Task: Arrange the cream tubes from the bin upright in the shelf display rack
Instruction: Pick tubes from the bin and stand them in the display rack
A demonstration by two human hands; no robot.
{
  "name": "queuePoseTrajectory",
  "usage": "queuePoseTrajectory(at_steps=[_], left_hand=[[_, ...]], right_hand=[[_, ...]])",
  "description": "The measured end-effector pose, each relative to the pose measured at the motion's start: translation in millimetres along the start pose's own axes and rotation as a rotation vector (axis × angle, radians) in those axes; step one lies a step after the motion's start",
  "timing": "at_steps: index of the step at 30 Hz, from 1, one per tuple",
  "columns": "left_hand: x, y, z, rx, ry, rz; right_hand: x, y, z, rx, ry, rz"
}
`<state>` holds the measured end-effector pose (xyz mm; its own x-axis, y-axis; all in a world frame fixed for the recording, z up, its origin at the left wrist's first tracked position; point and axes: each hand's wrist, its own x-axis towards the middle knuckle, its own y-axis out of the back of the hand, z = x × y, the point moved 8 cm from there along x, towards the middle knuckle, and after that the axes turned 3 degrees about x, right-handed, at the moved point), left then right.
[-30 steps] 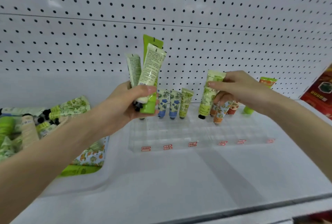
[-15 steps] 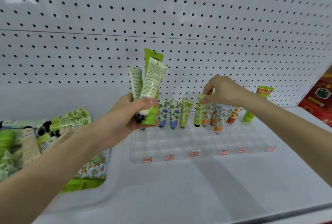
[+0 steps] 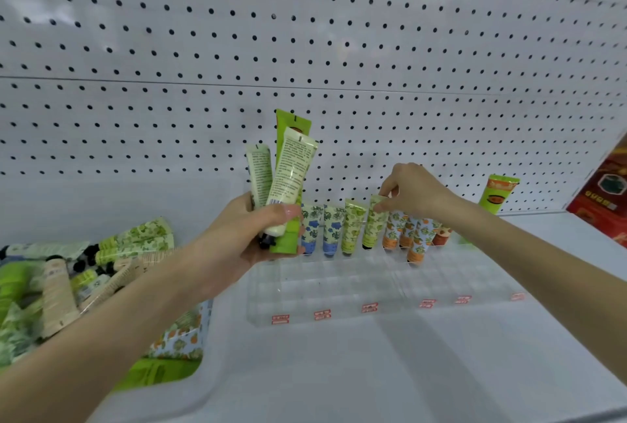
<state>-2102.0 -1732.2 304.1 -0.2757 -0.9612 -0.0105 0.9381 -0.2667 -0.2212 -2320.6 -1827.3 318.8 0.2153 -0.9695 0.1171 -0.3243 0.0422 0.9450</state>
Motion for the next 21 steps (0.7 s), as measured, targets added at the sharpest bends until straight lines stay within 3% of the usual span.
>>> queuePoseTrajectory(at_steps=[21], left_hand=[[0.1, 2.0, -1.4, 0.002, 0.008, 0.011]], right_hand=[[0.7, -19.6, -7.6, -0.236, 0.114, -0.042]])
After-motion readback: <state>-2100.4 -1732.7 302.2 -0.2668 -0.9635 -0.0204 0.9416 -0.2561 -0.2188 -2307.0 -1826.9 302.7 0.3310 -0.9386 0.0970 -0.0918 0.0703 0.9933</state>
